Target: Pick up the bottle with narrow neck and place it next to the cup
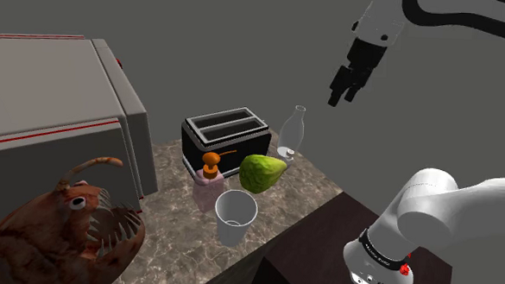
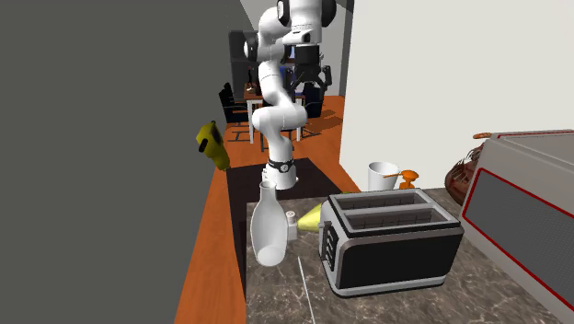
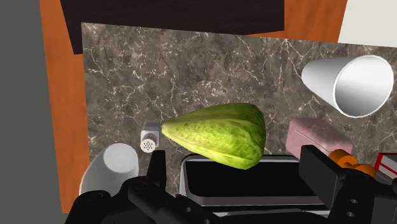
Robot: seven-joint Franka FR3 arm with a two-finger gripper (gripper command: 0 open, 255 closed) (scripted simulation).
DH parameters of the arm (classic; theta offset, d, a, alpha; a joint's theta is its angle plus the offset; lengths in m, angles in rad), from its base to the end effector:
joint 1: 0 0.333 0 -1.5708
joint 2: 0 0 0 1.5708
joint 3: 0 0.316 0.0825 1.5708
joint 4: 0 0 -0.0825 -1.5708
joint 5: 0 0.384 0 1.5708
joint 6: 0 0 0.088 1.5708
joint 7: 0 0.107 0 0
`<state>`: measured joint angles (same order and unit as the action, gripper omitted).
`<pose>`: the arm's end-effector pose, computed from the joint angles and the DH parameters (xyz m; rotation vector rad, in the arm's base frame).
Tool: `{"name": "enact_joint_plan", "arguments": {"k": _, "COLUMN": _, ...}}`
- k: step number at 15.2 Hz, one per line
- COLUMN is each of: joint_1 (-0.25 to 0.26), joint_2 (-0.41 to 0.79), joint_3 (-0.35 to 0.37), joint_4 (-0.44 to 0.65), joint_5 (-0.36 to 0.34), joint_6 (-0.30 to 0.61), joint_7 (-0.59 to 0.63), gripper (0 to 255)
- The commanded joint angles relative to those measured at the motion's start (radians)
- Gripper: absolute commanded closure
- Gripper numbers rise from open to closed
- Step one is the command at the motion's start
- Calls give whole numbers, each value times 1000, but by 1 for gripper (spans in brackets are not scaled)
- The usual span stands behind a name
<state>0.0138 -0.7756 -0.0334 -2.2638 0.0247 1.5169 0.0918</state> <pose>0.3046 -0.0071 0.6258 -3.0883 0.1553 -0.0409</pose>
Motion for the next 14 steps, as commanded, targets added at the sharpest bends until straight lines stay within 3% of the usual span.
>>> {"name": "enact_joint_plan", "arguments": {"k": 1, "joint_1": 0, "joint_2": 0, "joint_3": 0, "joint_4": 0, "joint_5": 0, "joint_6": 0, "joint_7": 0, "gripper": 0}}
{"name": "enact_joint_plan", "arguments": {"k": 14, "joint_1": -32, "joint_2": 320, "joint_3": -168, "joint_4": 10, "joint_5": -85, "joint_6": 326, "joint_7": -215, "gripper": 0}}
